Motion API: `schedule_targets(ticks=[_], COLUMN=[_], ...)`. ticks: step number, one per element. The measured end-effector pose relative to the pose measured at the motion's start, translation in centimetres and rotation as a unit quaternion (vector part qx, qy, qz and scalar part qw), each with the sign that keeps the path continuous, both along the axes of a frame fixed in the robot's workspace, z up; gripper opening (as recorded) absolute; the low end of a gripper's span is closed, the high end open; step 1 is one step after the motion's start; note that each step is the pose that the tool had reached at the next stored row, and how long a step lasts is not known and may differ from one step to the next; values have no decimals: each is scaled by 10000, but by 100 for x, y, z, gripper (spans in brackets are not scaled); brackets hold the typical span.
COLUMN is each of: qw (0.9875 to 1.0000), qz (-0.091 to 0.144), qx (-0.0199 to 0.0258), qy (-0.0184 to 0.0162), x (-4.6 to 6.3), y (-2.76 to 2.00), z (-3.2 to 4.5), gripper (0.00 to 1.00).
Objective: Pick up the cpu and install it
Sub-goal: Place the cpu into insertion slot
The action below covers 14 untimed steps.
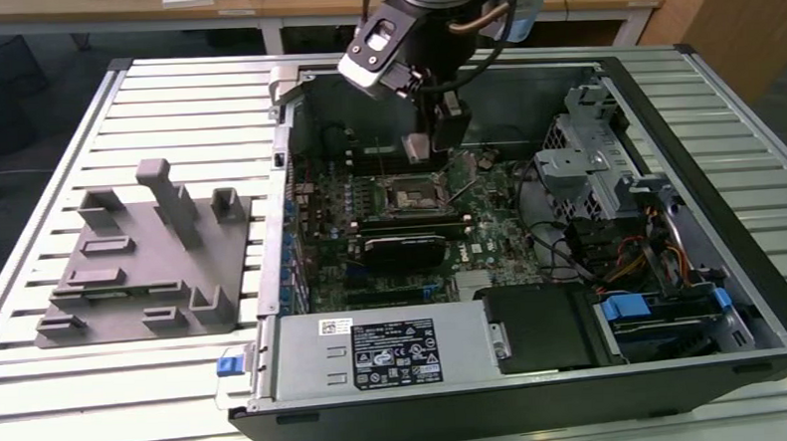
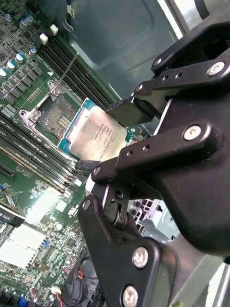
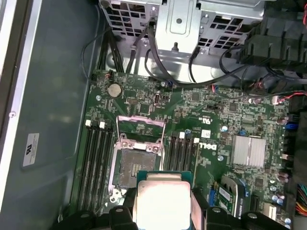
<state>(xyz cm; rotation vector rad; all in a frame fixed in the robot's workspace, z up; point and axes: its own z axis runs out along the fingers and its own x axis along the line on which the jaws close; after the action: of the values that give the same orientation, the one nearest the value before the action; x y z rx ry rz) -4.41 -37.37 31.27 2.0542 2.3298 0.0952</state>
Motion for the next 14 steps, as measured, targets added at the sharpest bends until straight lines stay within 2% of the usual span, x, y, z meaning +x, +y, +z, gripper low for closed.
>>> schedule_targets(ticks=[5, 14], qw=[10000, 9997], qz=[-9, -244], qx=[0, -1], qy=[0, 1], x=[1, 2], y=[69, 130], z=[-91, -253], gripper=[53, 53])
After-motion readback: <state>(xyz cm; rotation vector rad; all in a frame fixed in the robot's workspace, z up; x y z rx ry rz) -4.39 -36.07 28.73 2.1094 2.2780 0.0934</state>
